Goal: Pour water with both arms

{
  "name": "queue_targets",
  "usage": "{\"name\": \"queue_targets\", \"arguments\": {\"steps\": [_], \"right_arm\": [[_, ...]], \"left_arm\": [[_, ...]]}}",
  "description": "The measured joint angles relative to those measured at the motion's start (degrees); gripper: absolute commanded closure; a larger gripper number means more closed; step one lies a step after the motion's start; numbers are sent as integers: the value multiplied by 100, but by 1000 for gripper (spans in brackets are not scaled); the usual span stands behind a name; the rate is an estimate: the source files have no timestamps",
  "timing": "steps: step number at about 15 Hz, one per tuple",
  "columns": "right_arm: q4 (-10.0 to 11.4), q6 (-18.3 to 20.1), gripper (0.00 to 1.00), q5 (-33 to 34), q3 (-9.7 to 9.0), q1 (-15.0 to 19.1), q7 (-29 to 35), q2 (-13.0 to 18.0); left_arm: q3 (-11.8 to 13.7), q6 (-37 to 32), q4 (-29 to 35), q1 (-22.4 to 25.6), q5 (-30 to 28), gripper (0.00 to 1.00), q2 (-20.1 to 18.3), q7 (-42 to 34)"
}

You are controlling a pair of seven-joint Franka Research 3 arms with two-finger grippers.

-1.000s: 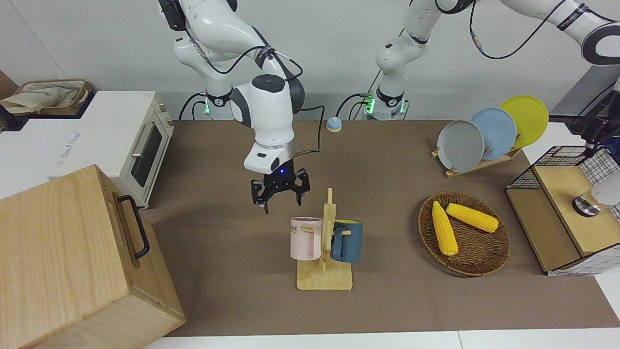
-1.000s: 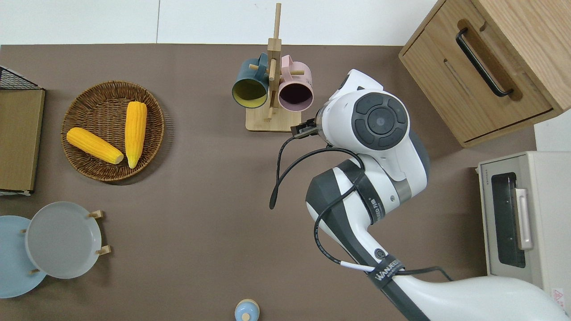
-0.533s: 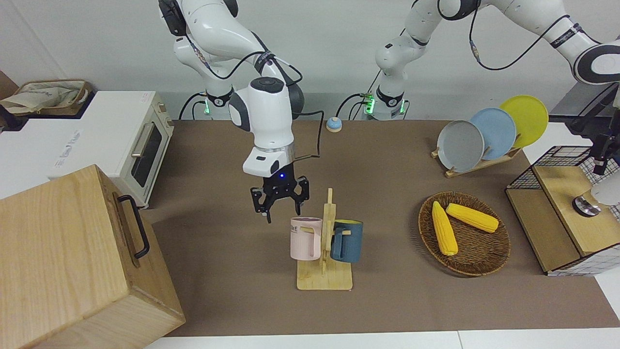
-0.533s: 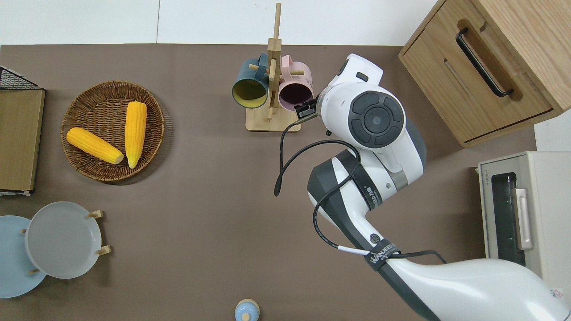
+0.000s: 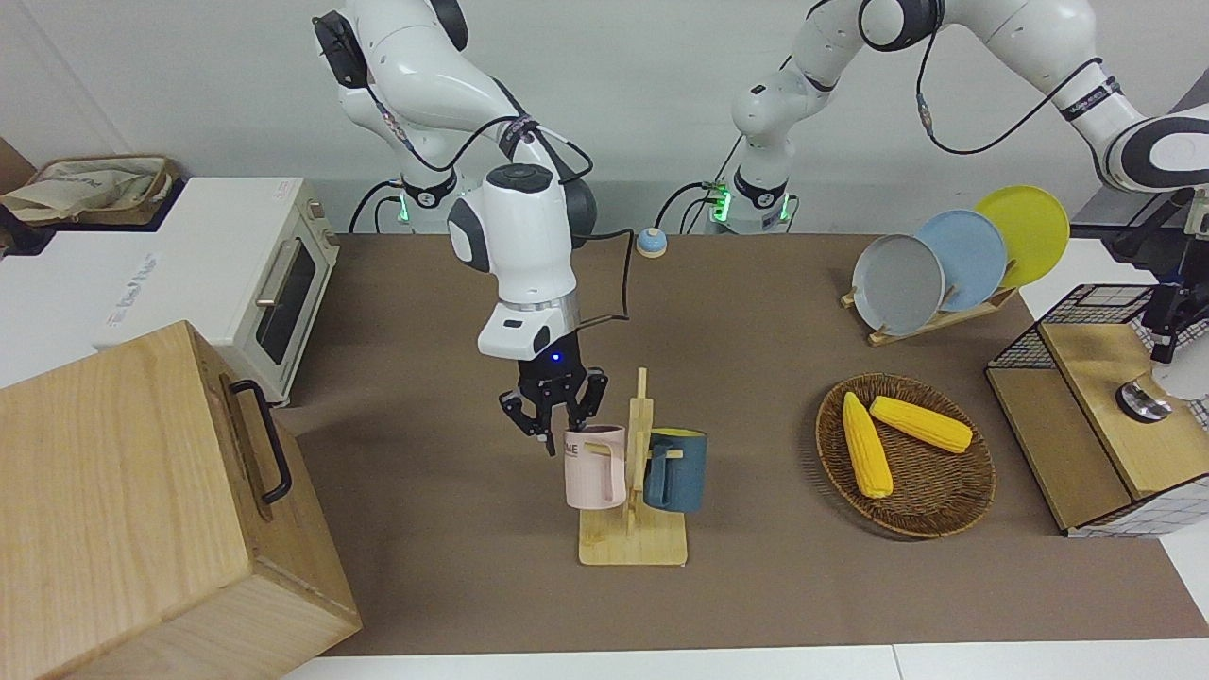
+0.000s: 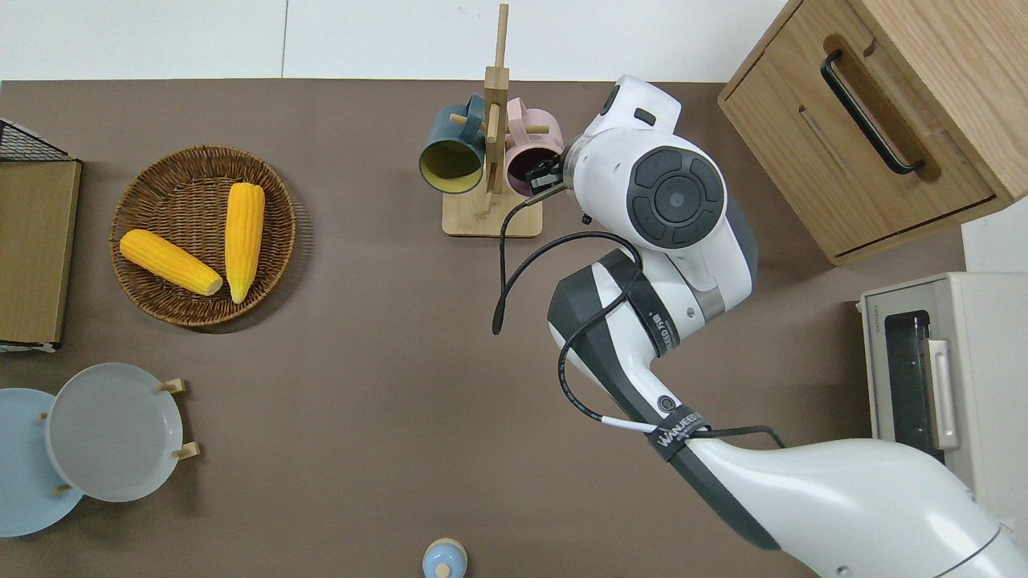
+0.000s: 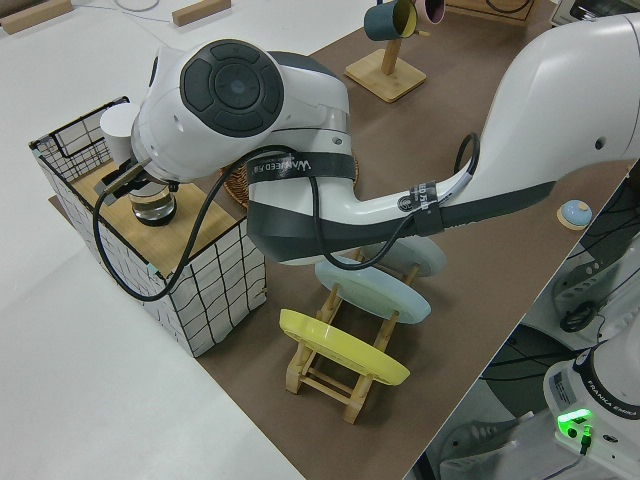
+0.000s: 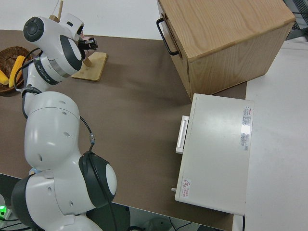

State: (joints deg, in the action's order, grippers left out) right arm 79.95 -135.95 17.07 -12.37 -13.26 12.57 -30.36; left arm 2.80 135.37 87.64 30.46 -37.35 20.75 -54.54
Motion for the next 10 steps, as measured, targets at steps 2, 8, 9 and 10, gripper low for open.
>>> {"name": "queue_targets", "arguments": {"steps": [2, 8, 9, 10], "right_arm": [[-11, 4, 1000, 12, 5, 0, -45, -6], [-18, 38, 1000, 36, 27, 6, -98, -7], [-22, 84, 1000, 36, 27, 6, -98, -7], [-31, 123, 1000, 36, 27, 6, -98, -7]], "left_arm": [[-36, 105, -1, -2, -3, 21, 26, -63], [-103, 190, -1, -3, -213, 926, 96, -142], [-102, 218, -1, 0, -235, 999, 102, -149], [-95, 236, -3, 4, -239, 1000, 107, -166]]}}
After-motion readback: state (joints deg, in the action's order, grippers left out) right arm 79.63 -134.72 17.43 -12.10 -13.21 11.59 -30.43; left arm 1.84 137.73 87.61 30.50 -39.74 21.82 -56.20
